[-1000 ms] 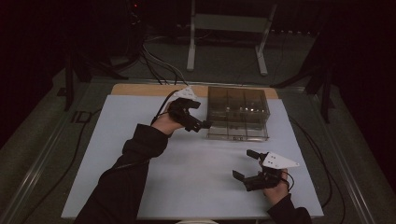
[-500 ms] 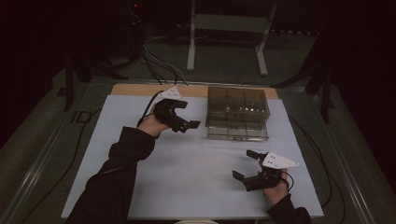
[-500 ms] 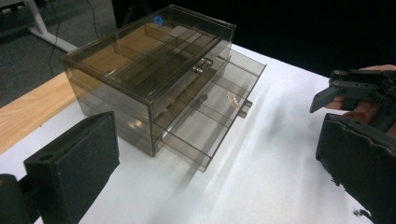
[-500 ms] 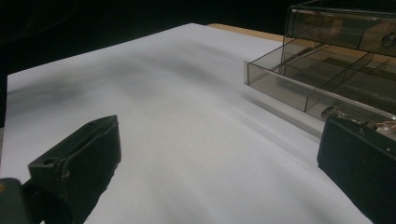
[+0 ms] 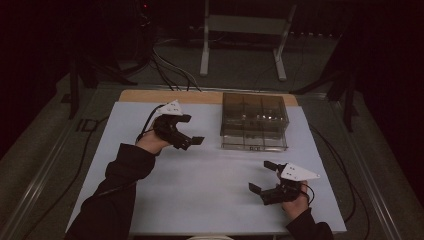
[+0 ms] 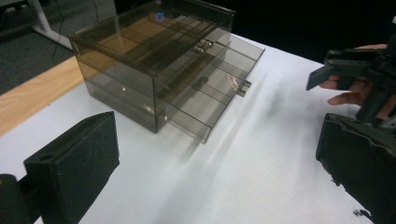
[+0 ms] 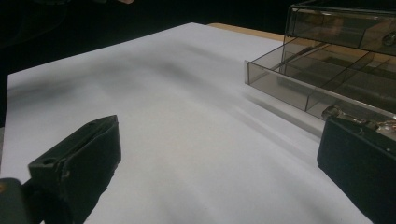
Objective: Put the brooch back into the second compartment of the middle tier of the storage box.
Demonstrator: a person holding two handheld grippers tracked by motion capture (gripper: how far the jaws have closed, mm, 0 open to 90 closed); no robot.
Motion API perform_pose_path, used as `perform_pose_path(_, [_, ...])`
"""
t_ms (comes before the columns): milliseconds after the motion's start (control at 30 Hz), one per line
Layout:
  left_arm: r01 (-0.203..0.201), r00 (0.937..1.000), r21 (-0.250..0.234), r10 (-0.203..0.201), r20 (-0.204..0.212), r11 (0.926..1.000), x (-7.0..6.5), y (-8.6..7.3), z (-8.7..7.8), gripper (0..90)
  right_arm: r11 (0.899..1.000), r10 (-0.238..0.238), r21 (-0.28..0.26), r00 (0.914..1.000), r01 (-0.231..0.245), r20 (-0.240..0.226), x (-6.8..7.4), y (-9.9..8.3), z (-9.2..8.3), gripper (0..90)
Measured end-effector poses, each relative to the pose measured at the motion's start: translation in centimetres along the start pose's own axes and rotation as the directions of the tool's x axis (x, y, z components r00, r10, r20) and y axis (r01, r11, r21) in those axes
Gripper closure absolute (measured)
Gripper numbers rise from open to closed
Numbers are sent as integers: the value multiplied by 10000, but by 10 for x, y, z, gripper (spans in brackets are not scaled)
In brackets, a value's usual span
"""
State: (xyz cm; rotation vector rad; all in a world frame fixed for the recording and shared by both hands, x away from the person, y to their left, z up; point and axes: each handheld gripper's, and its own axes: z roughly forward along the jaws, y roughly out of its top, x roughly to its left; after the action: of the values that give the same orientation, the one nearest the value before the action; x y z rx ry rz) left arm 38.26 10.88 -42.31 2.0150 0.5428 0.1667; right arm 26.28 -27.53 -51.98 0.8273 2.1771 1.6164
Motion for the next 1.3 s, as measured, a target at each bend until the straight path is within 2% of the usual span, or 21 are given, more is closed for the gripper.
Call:
perform_pose_path(267, [167,9999,-52,-167,-30,9998,-2,-20,-10,5,10000,-59,-6,10000,59,12,1,0,0,0])
perform_pose_path(367, [321,9995,-126,-320,22,9994,-3,-33,-15,5,10000,-45,24,10000,45,5,1,0,0,0])
perform_pose_path(700, [628,9979,145,-626,-177,9979,-4,-66,-29,5,10000,-64,73,10000,64,-21,1,0,1,0])
perform_pose_path(833, [825,9964,53,-824,-213,9966,-6,-79,-36,5,9999,-77,117,10000,78,-34,1,0,1,0])
perform_pose_path(1033, [977,9950,240,-970,-254,9949,-9,-98,-42,4,9999,-96,119,10000,96,-14,1,0,1,0])
perform_pose_path(1300, [1439,9894,162,-1435,-238,9895,-14,-124,-45,5,9999,-52,131,10000,52,-17,1,0,2,0])
